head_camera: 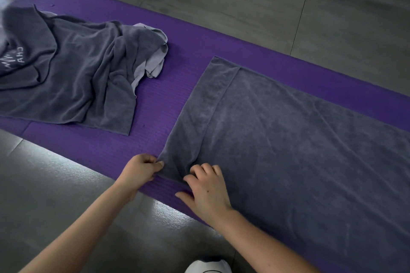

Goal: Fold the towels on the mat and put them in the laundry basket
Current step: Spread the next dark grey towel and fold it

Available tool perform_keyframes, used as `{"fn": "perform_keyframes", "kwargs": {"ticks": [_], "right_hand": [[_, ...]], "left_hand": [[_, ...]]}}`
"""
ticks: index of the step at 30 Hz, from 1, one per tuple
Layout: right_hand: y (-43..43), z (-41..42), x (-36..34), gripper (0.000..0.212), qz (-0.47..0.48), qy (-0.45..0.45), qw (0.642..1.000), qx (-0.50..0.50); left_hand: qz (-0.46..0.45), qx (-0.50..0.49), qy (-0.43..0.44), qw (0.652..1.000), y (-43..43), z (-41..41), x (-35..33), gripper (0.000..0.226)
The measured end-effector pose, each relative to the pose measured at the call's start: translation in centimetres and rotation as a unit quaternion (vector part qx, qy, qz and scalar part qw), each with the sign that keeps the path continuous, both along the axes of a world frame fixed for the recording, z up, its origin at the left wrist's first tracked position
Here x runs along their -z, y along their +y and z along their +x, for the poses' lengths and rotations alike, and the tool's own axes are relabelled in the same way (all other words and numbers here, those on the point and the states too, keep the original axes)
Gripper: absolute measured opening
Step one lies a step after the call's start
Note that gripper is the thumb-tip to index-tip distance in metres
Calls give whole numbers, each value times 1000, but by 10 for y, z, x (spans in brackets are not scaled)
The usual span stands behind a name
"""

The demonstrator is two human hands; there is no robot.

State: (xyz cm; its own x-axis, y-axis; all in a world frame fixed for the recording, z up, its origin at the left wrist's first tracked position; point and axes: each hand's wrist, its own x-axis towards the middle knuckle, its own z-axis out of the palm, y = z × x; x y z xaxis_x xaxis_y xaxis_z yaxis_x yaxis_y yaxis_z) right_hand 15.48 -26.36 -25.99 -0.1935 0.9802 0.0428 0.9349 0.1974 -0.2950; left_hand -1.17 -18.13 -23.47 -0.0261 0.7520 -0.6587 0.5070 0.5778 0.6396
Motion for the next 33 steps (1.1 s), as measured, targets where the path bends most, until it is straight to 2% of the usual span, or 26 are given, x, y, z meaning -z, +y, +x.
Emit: {"fn": "perform_keyframes", "kwargs": {"ticks": [3, 5, 7, 10, 13, 17, 20, 25, 29, 31, 33], "right_hand": [[4, -20, -7, 22, -23, 89, 982, 164], [11, -27, -15, 18, -54, 132, 954, 262], [20, -31, -21, 24, -134, 146, 931, 305], [27, -36, -20, 33, -195, 146, 919, 310], [26, -37, -21, 36, -203, 151, 905, 341], [25, -33, -25, 14, -256, 177, 876, 368], [30, -37, -27, 17, -263, 167, 880, 358], [27, -42, -27, 19, -235, 110, 896, 360], [21, -40, -32, 4, -242, 153, 888, 359], [20, -38, -33, 16, -232, 156, 892, 354], [19, -36, -33, 18, -230, 156, 898, 340]], "left_hand": [[-19, 3, -3, 1000, 1, -4, -3, 16], [10, 49, 57, 997, 1, -9, 0, 18], [45, 102, 114, 987, 2, -11, 1, 17], [69, 139, 146, 977, 2, -12, 2, 15], [78, 166, 147, 972, 3, -12, 1, 20], [83, 222, 156, 959, 7, -11, 0, 22], [93, 262, 178, 944, 8, -9, -1, 17], [98, 301, 196, 928, 9, -6, -1, 24], [53, 314, 190, 929, 17, -6, -5, 27], [68, 363, 256, 893, 20, -2, -10, 25], [153, 393, 328, 845, 23, 6, -12, 21]]}}
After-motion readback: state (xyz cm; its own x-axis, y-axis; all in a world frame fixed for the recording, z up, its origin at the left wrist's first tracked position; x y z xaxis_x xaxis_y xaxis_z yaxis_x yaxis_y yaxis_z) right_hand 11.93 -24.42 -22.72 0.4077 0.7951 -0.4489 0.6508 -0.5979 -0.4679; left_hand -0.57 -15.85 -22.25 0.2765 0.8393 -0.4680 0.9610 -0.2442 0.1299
